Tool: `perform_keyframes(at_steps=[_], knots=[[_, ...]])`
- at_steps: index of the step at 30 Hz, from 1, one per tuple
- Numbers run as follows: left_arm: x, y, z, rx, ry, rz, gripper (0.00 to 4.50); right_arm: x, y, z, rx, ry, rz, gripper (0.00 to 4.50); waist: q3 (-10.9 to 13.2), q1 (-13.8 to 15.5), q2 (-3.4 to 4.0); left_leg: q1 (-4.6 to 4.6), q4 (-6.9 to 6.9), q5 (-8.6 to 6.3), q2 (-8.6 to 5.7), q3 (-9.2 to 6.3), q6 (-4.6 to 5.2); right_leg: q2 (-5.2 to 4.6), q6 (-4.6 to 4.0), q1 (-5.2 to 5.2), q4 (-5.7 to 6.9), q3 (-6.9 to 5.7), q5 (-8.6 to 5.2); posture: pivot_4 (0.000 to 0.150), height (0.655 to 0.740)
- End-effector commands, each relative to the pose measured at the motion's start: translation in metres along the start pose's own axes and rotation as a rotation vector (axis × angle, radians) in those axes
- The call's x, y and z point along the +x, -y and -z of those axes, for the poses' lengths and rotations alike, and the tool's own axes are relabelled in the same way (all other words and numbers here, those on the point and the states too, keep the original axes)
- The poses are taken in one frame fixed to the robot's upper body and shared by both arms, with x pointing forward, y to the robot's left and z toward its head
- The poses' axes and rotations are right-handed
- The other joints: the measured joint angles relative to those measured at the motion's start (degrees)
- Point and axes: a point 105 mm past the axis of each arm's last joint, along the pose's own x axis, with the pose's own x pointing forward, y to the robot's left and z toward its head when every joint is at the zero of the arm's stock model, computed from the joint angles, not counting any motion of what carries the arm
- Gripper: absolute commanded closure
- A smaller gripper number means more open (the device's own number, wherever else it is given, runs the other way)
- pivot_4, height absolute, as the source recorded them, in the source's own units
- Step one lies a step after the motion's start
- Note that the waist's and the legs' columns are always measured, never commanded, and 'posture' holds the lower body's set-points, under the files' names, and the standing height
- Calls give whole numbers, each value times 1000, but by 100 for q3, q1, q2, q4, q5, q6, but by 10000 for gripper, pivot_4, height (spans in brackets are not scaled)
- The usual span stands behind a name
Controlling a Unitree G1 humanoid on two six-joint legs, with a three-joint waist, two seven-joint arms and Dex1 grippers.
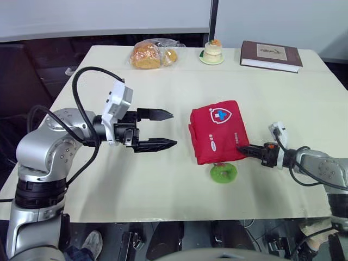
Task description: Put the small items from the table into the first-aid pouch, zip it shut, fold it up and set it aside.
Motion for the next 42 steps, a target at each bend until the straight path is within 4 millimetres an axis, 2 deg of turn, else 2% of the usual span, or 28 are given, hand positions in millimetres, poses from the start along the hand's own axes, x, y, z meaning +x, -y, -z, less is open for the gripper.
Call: perform_keyframes(at_steps=[1,5,9,12,14,17,22,25,29,30,33,34,35,36,37,41,42], knots=[[-1,-3,-13,66,44,-44,0,-8,12,-44,15,219,85,44692,2,-16,2,0,0,0,0,0,0,0,0,0,0,1,0,1500,7289],[0,-13,-20,95,72,-91,0,-20,48,-99,84,556,354,44692,7,-35,8,-8,0,1,-2,4,-2,-2,0,-7,0,4,1,1500,7289],[2,-24,-35,124,135,-136,0,-32,68,-128,247,828,530,44692,10,-41,13,-16,-1,15,-6,2,-26,-3,0,-16,4,5,2,1500,7289],[4,-29,-41,132,160,-156,0,-37,79,-134,356,934,595,44692,10,-85,13,-18,-9,17,-5,4,-30,-4,0,-22,4,6,2,1500,7289],[6,-35,-42,149,165,-172,0,-46,97,-139,545,1085,671,44692,12,-106,16,-26,-13,17,-4,13,-31,-5,0,-35,9,15,2,1500,7289],[8,-39,-42,154,163,-173,0,-43,111,-140,699,1172,721,44692,23,-136,34,-26,-13,18,-7,25,-32,-5,0,-44,21,29,3,1500,7289],[9,-41,-40,161,166,-171,0,-38,130,-122,847,1244,793,44692,27,-216,41,-26,-17,18,-3,21,-32,-2,-1,-48,26,27,3,1500,7289],[7,-40,-38,164,156,-173,0,-23,125,-115,825,1193,757,44692,27,-234,41,-27,-17,18,-3,22,-31,-4,-1,-47,24,29,3,1500,7289],[5,-38,-36,159,157,-179,0,-7,102,-111,666,1087,644,29424,28,-254,43,-26,-17,17,0,23,-31,-4,-1,-48,27,32,3,1500,7289],[4,-38,-35,156,156,-182,0,-9,94,-108,599,1057,620,24244,30,-254,47,-26,-17,17,1,22,-31,-4,-1,-49,28,32,3,1500,7289],[1,-37,-28,145,149,-201,0,-18,71,-95,427,973,559,14346,31,-239,49,-29,-18,17,1,21,-29,-5,-1,-53,31,32,3,1500,7289],[0,-36,-25,138,146,-209,0,-23,63,-89,332,929,548,11099,31,-237,49,-29,-18,10,2,18,-18,-6,-1,-52,30,31,2,1500,7289],[0,-36,-21,132,139,-218,0,-27,53,-83,218,880,534,4960,31,-231,49,-29,-18,8,2,19,-15,-5,-1,-52,29,31,2,1500,7289],[-1,-35,-15,124,127,-227,0,-30,43,-76,104,829,520,2379,30,-215,51,-30,-18,8,0,18,-14,-6,0,-52,29,30,2,1500,7289],[-2,-34,-8,112,113,-239,0,-34,35,-69,9,784,502,562,29,-211,53,-30,-18,6,0,20,-12,-7,0,-52,25,31,1,1500,7289],[-5,-35,16,62,82,-315,0,-52,11,-50,-248,660,417,562,32,-233,49,-27,-18,2,-1,28,-4,-5,3,-51,22,37,0,1500,7289],[-7,-33,25,43,76,-341,0,-57,4,-42,-399,583,386,562,31,-232,50,-25,-17,2,0,30,-4,-2,4,-51,20,41,0,1500,7289]])
